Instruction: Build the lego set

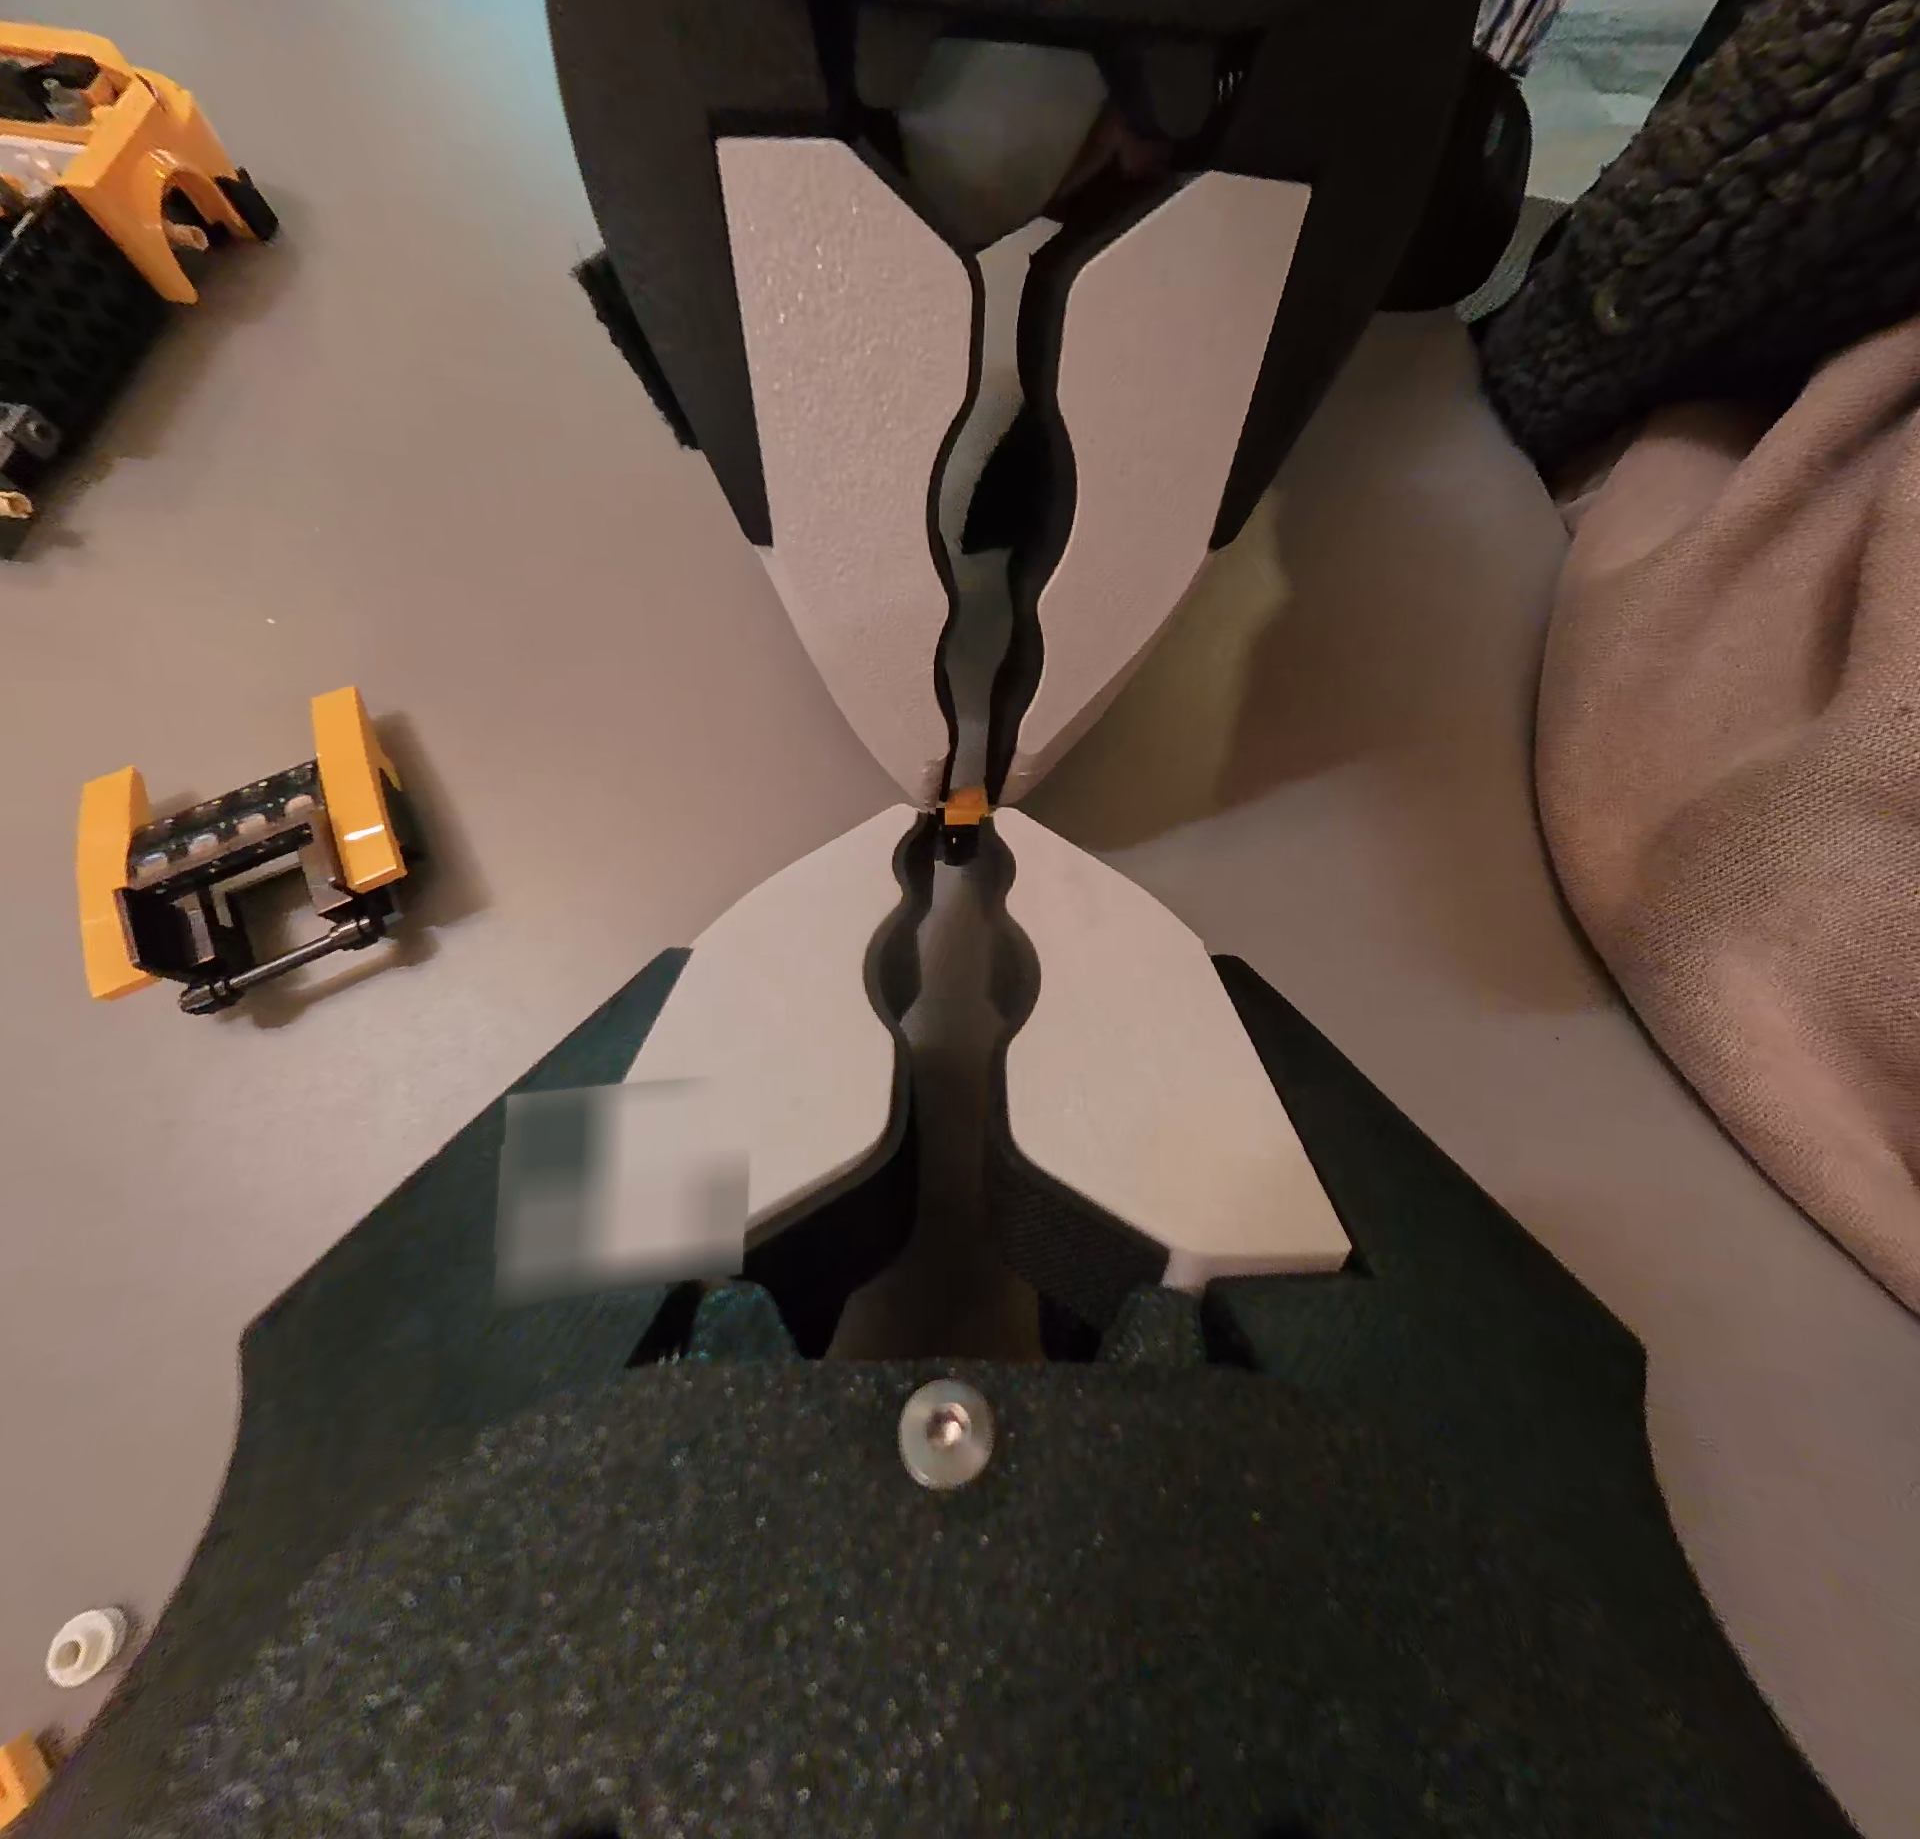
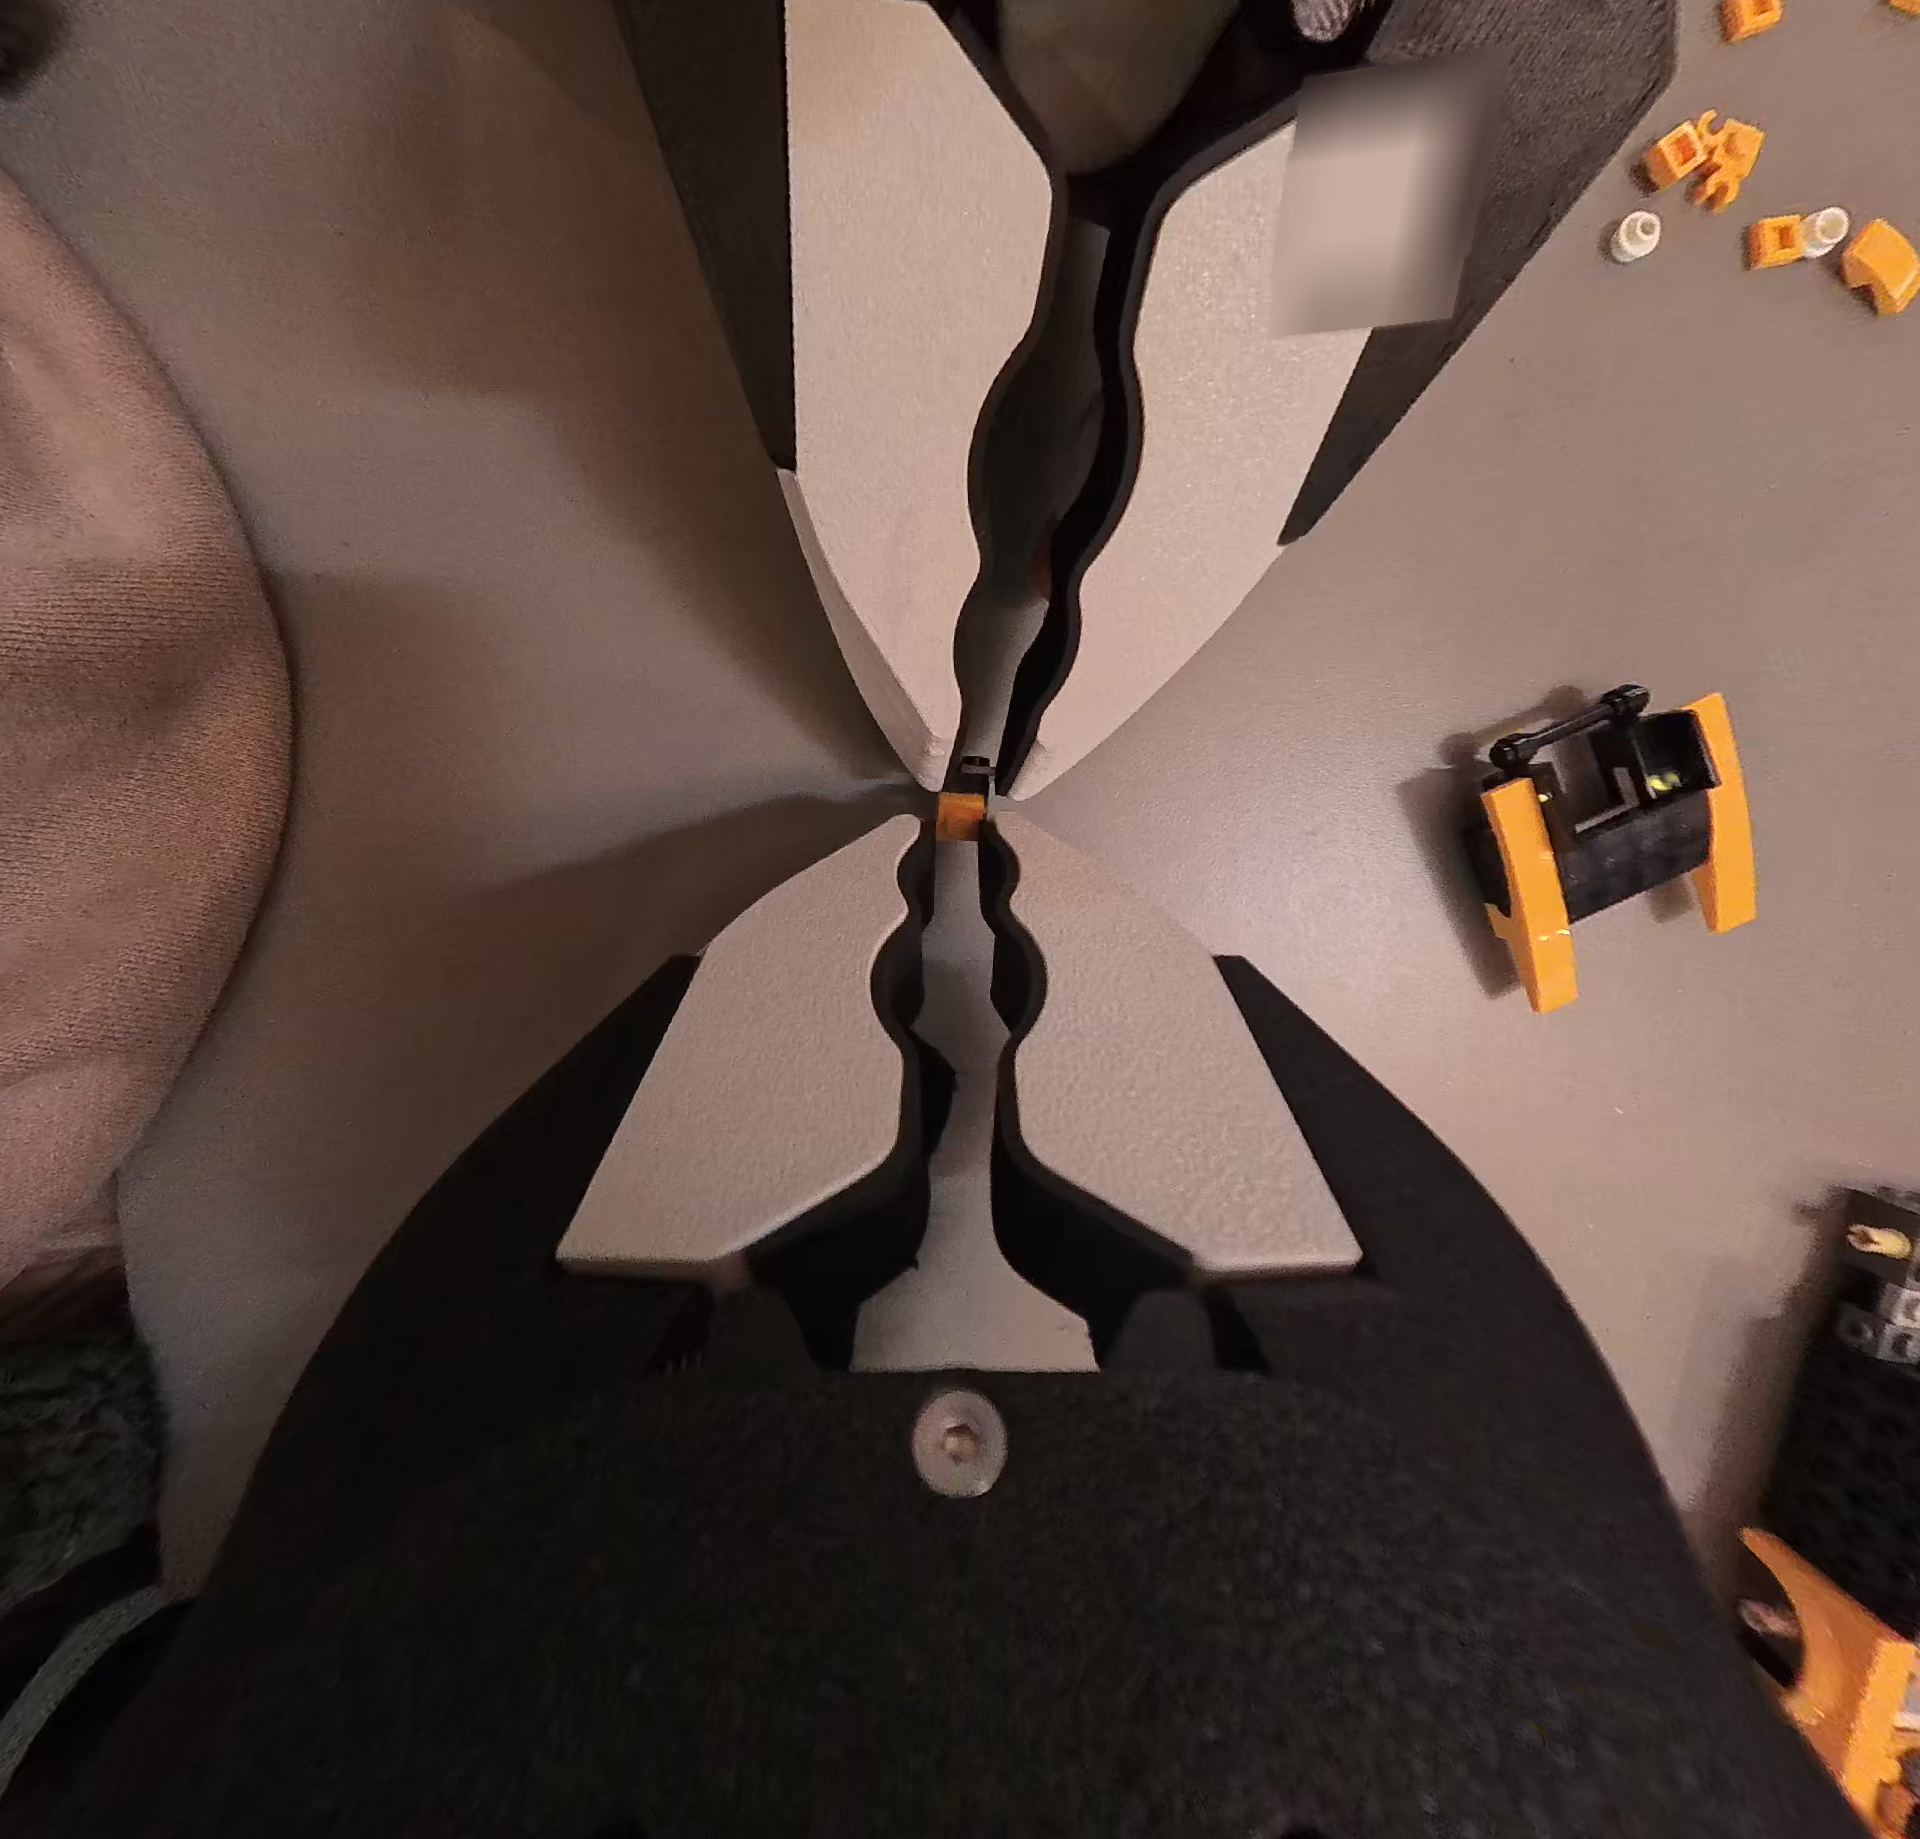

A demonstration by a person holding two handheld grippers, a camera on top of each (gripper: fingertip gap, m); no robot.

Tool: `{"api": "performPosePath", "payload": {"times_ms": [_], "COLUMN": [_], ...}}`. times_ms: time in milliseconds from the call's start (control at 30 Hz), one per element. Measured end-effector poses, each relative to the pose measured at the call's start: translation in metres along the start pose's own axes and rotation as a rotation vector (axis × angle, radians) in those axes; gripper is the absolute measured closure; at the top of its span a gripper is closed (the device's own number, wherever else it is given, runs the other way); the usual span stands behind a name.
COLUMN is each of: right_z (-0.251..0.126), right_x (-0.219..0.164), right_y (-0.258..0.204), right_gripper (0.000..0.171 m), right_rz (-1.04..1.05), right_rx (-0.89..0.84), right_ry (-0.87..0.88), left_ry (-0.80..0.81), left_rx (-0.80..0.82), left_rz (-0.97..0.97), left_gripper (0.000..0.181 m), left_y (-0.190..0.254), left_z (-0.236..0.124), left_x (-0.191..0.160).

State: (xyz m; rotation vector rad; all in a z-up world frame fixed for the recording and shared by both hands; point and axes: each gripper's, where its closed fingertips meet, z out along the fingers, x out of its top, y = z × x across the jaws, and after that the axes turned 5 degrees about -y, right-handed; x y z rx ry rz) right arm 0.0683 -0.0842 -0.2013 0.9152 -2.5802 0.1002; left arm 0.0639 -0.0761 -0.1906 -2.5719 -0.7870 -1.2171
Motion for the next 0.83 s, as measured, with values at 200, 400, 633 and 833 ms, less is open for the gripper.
{"api": "performPosePath", "payload": {"times_ms": [200,400,633,833], "right_z": [-0.004,-0.006,-0.009,-0.014], "right_x": [-0.001,0.000,0.000,0.001], "right_y": [0.001,0.001,0.003,0.005], "right_gripper": [0.163,0.163,0.163,0.163], "right_rz": [-0.011,-0.018,-0.028,-0.035], "right_rx": [-0.009,-0.015,-0.026,-0.037], "right_ry": [-0.021,-0.033,-0.045,-0.049], "left_ry": [0.026,0.033,0.057,0.095], "left_rx": [0.001,0.004,0.006,0.001], "left_rz": [0.004,0.006,0.006,-0.001], "left_gripper": [0.174,0.174,0.174,0.174], "left_y": [0.000,0.000,0.000,0.000], "left_z": [-0.001,0.000,-0.001,-0.004], "left_x": [0.004,0.005,0.008,0.012]}}
